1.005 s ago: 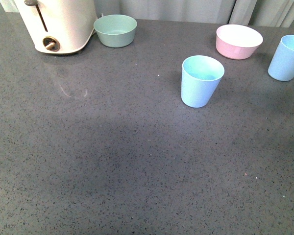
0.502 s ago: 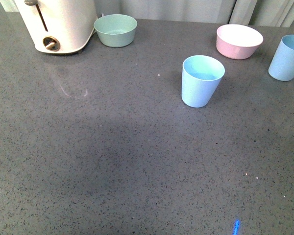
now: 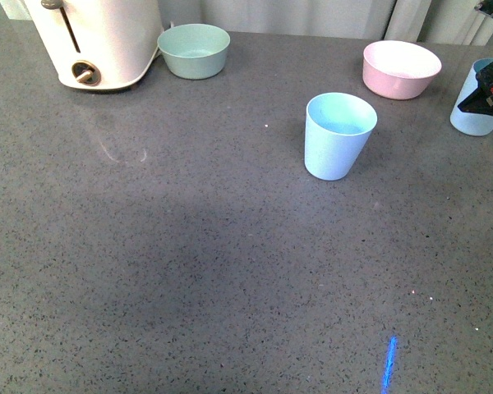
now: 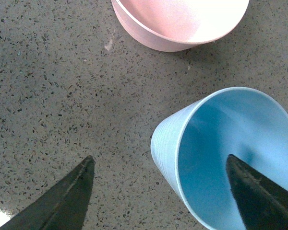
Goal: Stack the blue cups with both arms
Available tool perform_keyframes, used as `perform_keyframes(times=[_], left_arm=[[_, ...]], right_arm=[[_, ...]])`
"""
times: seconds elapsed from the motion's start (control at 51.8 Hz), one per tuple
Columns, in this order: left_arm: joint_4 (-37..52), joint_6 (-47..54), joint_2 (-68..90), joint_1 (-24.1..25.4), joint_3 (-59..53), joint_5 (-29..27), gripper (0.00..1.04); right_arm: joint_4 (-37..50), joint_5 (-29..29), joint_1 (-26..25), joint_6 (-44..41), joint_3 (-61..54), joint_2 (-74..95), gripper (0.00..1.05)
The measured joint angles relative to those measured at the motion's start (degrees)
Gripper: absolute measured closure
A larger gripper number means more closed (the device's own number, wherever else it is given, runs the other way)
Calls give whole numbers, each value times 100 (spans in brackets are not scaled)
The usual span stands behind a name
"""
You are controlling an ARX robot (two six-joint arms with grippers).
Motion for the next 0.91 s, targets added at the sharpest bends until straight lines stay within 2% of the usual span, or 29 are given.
perform_keyframes(times=[0.232, 0.309, 0.444, 0.502, 0.657, 0.908], left_arm=[[0, 2, 0, 0, 0, 0, 9], [0, 2, 0, 0, 0, 0, 9], [0, 0, 0, 0, 0, 0, 9], [0, 2, 0, 0, 0, 0, 9], [0, 2, 0, 0, 0, 0, 9], [0, 2, 0, 0, 0, 0, 9]], right_arm=[[-216, -87, 17, 11, 120, 105, 61], [-299, -87, 15, 24, 127, 131, 76], [-374, -87, 2, 83, 136, 140, 91], [-396, -74, -28, 98, 151, 140, 103], [-573, -295, -127, 122, 175, -31, 103], [-1182, -1036, -37, -31, -44, -1051, 103]])
